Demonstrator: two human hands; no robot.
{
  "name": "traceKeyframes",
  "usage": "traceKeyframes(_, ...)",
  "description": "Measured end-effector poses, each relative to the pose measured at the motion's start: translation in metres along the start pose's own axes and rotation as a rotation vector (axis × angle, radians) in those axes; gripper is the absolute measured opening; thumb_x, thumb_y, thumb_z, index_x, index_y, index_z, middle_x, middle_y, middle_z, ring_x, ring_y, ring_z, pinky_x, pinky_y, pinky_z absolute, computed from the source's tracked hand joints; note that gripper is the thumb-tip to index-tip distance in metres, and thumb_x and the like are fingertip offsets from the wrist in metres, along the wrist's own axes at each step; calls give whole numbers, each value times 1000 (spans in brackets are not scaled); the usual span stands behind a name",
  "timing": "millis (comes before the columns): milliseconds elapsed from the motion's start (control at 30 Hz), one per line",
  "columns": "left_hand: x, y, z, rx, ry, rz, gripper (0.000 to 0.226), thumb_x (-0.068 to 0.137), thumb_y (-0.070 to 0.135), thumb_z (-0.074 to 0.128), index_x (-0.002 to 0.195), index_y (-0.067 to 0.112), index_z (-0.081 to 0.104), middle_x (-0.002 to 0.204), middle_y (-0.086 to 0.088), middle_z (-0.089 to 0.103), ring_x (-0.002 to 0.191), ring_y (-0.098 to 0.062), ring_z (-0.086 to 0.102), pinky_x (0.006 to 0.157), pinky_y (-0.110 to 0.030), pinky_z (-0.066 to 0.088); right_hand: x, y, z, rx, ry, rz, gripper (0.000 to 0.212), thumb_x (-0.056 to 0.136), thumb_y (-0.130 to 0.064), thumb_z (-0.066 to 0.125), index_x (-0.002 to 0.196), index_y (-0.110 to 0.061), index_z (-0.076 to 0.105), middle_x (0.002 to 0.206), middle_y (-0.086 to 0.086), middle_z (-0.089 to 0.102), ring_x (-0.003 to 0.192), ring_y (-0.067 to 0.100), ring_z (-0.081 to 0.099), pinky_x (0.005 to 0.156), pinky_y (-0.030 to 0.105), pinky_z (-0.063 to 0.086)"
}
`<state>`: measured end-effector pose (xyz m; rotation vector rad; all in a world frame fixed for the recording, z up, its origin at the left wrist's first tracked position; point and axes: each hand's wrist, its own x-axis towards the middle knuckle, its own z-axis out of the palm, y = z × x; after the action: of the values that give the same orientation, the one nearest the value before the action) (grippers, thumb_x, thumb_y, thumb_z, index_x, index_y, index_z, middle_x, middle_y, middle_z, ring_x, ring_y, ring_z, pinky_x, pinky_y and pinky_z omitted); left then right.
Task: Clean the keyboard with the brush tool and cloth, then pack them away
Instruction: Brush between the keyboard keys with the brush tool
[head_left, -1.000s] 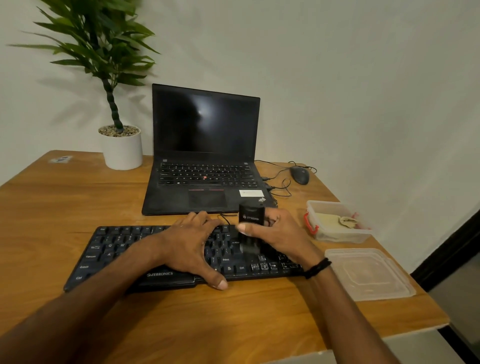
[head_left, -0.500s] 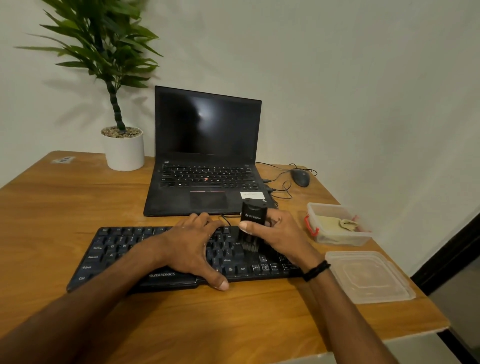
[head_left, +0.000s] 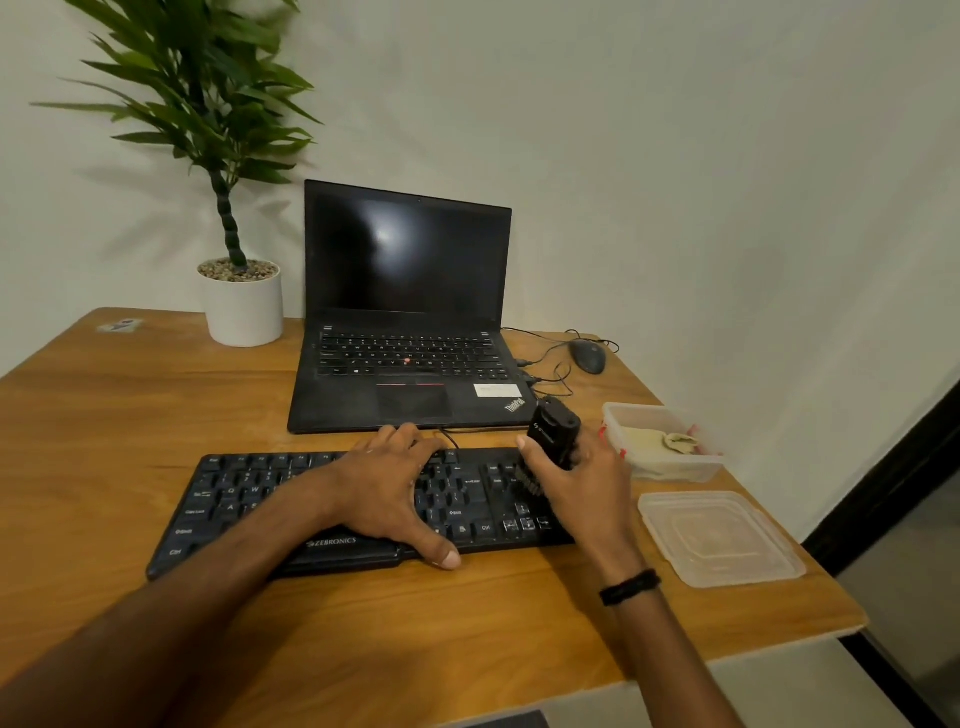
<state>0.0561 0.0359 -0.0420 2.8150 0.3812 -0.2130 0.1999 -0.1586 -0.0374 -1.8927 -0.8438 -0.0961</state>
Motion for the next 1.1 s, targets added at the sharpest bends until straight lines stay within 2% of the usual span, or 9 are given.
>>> traceKeyframes(167, 3, -1, 1, 22, 1, 3, 142, 48, 96, 67, 161, 33, 7, 143, 5, 28, 131, -18, 29, 117, -40, 31, -14, -14, 8, -45, -214, -21, 23, 82, -49, 74, 99, -38, 63, 82, -24, 65, 81, -7, 65, 63, 13, 54)
traceKeyframes(267, 3, -5, 0, 5, 0, -2, 149, 38, 104, 57, 160, 33, 8, 141, 6, 28, 132, -18, 28, 118, -42, 30, -7, -18, 5, -87, -82, 57, 21, 85, -46, 72, 99, -34, 63, 79, -22, 62, 72, -10, 62, 57, 9, 48)
traceKeyframes(333, 2, -6, 2, 5, -3, -3, 153, 35, 106, 54, 161, 32, 9, 142, 5, 28, 132, -19, 29, 119, -43, 31, -9, -16, 5, -121, -29, 54, 24, 86, -47, 70, 106, -35, 63, 83, -23, 59, 79, -7, 62, 60, 9, 48)
traceKeyframes(433, 4, -3, 3, 13, -8, -2, 153, 34, 107, 53, 160, 33, 8, 145, 4, 28, 135, -21, 28, 119, -44, 30, -16, -19, 2, -87, -195, 26, 20, 83, -49, 73, 97, -40, 61, 79, -25, 62, 75, -11, 62, 55, 6, 45)
traceKeyframes(567, 4, -5, 0, 0, 5, -1, 148, 39, 103, 59, 160, 33, 10, 143, 4, 29, 134, -20, 29, 118, -43, 31, -11, -17, 0, -173, -36, 29, 21, 86, -48, 70, 101, -36, 61, 74, -26, 54, 73, -7, 61, 57, 9, 48)
traceKeyframes(700, 3, -1, 1, 26, 4, 9, 141, 50, 95, 68, 161, 31, 9, 145, 3, 28, 134, -20, 29, 118, -41, 30, -23, -18, -4, -112, -175, 20, 24, 84, -46, 73, 102, -43, 58, 79, -29, 59, 78, -13, 60, 58, 6, 49)
traceKeyframes(833, 3, -4, 0, 15, -7, -4, 158, 30, 109, 48, 161, 31, 8, 146, 3, 27, 135, -20, 28, 119, -42, 30, -24, -11, -6, -166, 29, 37, 20, 87, -47, 69, 101, -40, 57, 85, -18, 66, 78, -3, 65, 63, 18, 57)
traceKeyframes(967, 5, -4, 3, 26, -1, 8, 152, 37, 106, 55, 161, 31, 8, 143, 4, 28, 136, -20, 27, 119, -42, 29, -35, -15, -4, -34, -150, 74, 25, 84, -44, 73, 106, -38, 63, 84, -19, 67, 79, -8, 66, 58, 13, 53)
traceKeyframes(1100, 6, -6, 3, 29, 14, -1, 144, 47, 98, 65, 162, 32, 7, 149, 3, 25, 139, -21, 25, 121, -44, 26, -32, -7, -7, -43, 82, 66, 18, 86, -43, 71, 101, -41, 60, 85, -19, 66, 82, -5, 66, 62, 11, 52)
